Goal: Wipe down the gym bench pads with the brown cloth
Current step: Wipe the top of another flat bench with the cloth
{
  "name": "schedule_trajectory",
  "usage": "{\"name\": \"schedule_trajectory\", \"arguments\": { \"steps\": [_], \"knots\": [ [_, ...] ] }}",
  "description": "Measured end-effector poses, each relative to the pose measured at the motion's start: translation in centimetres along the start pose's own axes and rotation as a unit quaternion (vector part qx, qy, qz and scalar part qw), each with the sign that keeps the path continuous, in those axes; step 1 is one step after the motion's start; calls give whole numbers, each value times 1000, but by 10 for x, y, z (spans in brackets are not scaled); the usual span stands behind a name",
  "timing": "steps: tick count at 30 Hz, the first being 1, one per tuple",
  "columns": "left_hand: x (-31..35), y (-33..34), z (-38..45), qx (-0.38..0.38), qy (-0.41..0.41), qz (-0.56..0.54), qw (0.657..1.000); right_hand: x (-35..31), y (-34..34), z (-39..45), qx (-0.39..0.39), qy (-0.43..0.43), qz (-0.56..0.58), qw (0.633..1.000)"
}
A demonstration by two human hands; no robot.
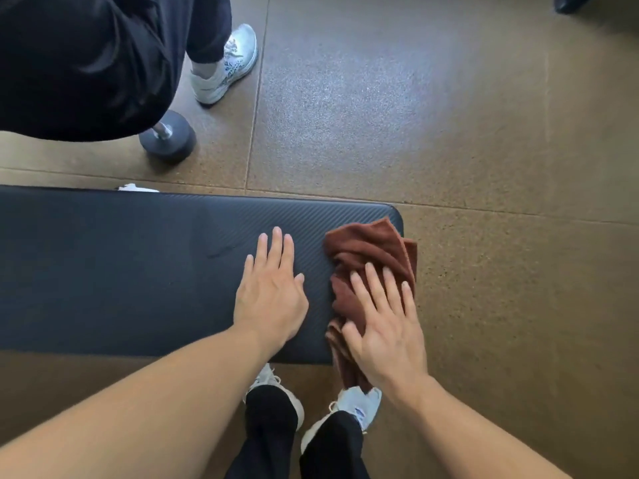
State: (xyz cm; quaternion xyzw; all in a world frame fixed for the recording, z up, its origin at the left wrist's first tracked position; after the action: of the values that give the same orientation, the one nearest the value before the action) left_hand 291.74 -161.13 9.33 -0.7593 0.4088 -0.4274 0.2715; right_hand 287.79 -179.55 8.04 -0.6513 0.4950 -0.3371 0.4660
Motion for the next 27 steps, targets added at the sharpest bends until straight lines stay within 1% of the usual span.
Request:
{"name": "schedule_trajectory", "arguments": {
  "steps": [2,6,8,9,11,13,16,19,21,22,24,27],
  "knots": [
    [0,1,1,-26,7,50,998,18,-17,37,5,35,48,998],
    [-2,-1,4,-82,6,94,992,39,-30,115,-67,61,115,989],
    [-2,-1,5,-97,0,108,989,47,-33,143,-116,78,167,976],
    [-1,-2,5,-100,-2,115,988,49,-35,151,-125,81,186,971],
    [1,-3,8,-97,0,129,987,49,-38,155,-98,78,189,974],
    [3,-2,7,-94,1,136,986,46,-42,141,-41,68,184,980],
    [0,-2,5,-71,13,138,988,39,-36,100,35,34,192,980],
    [-4,-2,0,-50,35,120,991,31,-16,41,63,0,215,975],
    [-7,0,-2,-31,52,105,993,24,1,-1,57,-2,210,976],
    [-7,2,-3,-25,65,97,993,18,9,-21,51,-4,196,979],
    [-11,11,-13,-24,104,93,990,3,20,-55,51,-19,129,990],
    [-31,30,-54,-25,178,105,978,-7,22,-68,83,-35,22,996]
  ]
}}
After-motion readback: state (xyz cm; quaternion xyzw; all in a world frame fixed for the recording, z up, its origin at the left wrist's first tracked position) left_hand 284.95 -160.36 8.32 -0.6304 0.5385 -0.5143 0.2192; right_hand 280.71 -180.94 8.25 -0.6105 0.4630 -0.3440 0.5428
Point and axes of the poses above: each hand's wrist, its own z-axis towards the middle knuckle, its own y-axis out of the palm, x = y × z, the point moved 9 cm from there along z, towards the middle knuckle, and after that the axes turned 13 degrees about -z, right-handed, at the moved point
